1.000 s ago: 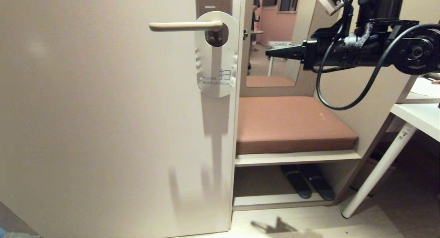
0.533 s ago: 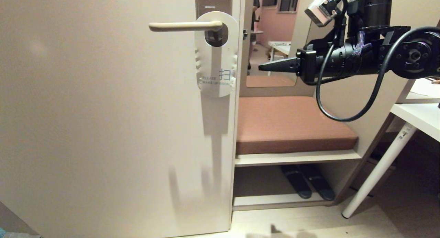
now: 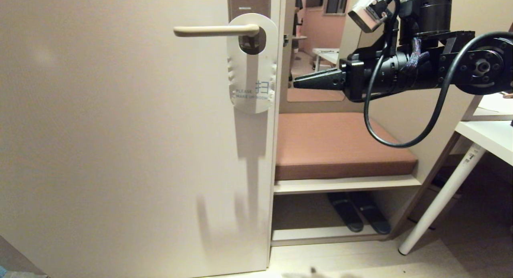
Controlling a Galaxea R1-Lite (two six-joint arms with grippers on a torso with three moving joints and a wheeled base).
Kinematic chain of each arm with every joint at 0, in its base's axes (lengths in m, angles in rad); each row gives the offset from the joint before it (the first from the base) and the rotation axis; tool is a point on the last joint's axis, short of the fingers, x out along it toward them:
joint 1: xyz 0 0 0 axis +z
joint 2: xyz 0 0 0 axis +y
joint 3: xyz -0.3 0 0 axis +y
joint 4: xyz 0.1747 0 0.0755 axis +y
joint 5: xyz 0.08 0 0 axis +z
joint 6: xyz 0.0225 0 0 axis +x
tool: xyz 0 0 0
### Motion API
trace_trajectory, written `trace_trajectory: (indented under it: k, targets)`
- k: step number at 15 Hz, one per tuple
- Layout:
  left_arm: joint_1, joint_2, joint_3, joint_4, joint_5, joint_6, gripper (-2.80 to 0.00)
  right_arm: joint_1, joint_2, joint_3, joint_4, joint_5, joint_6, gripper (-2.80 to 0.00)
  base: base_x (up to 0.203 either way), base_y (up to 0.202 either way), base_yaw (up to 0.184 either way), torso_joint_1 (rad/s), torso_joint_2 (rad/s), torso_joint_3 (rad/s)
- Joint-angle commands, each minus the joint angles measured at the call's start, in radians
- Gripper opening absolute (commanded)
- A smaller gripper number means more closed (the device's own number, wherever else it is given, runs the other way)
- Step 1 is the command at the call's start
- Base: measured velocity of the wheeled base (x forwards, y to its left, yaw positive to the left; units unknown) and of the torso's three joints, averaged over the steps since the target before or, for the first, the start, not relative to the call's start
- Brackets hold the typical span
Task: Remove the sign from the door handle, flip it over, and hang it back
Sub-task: Take down the sign
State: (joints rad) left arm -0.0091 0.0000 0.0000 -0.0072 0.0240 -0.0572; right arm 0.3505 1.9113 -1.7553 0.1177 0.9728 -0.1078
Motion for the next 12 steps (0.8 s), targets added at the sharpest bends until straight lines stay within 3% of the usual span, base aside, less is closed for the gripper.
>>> trace_trajectory:
  k: [1,6,12]
  targets:
    - [0.0,0.0,0.0,0.0,0.001,-0.001,-2.8,0.005,-0.005,0.0,0.0,0.004,-0.001,0.0,0.0,0.0,0.0,0.0,0.0,0.0]
    - [0.0,0.0,0.0,0.0,0.001,-0.001,-2.8,0.008,0.006,-0.004,-0.003,0.009,-0.048,0.0,0.0,0.0,0.0,0.0,0.0,0.0]
    - [0.0,0.0,0.0,0.0,0.001,-0.001,-2.8,0.033,0.049,-0.037,-0.006,0.01,-0.049,0.0,0.0,0.0,0.0,0.0,0.0,0.0]
